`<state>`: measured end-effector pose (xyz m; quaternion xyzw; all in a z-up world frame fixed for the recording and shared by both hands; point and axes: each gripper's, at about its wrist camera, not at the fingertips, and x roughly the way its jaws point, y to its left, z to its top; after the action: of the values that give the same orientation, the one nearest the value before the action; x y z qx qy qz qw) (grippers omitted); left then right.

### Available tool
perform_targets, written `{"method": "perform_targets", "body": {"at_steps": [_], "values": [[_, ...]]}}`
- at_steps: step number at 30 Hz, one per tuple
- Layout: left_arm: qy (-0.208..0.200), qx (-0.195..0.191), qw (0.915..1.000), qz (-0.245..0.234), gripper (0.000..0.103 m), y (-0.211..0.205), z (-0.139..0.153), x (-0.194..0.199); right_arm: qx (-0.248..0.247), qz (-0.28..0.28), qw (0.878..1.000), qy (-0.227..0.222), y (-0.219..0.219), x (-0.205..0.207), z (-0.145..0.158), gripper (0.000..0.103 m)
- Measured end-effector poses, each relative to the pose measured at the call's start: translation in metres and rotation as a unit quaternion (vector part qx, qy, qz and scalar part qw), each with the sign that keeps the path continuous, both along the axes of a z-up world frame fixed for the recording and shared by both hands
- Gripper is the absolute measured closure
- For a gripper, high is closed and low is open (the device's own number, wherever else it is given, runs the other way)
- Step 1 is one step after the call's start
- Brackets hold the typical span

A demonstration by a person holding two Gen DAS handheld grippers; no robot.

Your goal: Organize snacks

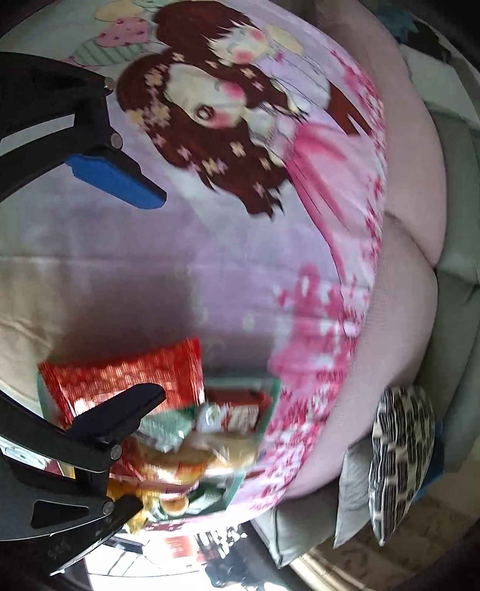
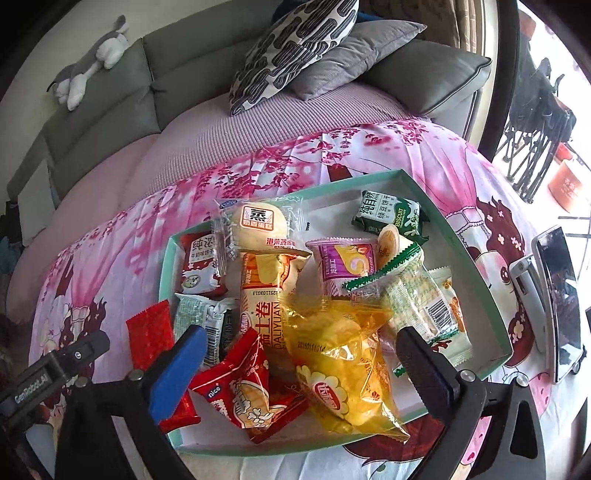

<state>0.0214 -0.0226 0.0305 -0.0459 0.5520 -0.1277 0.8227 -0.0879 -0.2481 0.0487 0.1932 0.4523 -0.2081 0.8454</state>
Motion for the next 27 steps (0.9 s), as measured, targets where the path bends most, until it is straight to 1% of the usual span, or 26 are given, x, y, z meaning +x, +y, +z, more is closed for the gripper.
{"method": "perform_targets", "body": {"at_steps": [4, 8, 10, 14, 18, 21, 24, 27], "values": [[0.024, 0.023, 0.9992, 0.02, 0.008, 0.012, -0.017, -0.003, -0.003, 0.003, 1.0, 0.001, 0.005, -0.005, -0.001, 0.0], [0.031, 0.035, 0.9988, 0.013, 0.008, 0.006, -0.029, -0.002, -0.003, 0.006, 1.0, 0.0, 0.008, -0.01, 0.0, 0.0], [0.029, 0.027, 0.9992, 0.003, 0.008, 0.001, -0.03, -0.003, -0.003, 0.006, 1.0, 0.001, 0.008, -0.012, -0.001, 0.0], [0.011, 0.025, 0.9995, -0.018, 0.008, -0.012, -0.03, -0.004, -0.002, 0.004, 1.0, -0.001, 0.007, -0.014, 0.0, 0.0], [0.01, 0.013, 0.9992, -0.036, 0.008, -0.023, -0.032, -0.005, -0.001, 0.003, 1.0, -0.006, 0.007, -0.017, 0.003, 0.0], [0.008, 0.022, 0.9994, -0.027, 0.008, -0.022, -0.033, -0.006, -0.001, 0.005, 1.0, -0.006, 0.007, -0.017, 0.003, 0.0], [0.011, 0.015, 0.9998, -0.005, 0.008, -0.01, -0.031, -0.001, 0.001, 0.003, 1.0, -0.007, 0.006, -0.017, 0.003, 0.0], [0.007, -0.006, 0.9999, -0.013, 0.008, -0.008, -0.024, -0.002, 0.001, 0.001, 1.0, -0.008, 0.006, -0.018, 0.004, 0.0]]}}
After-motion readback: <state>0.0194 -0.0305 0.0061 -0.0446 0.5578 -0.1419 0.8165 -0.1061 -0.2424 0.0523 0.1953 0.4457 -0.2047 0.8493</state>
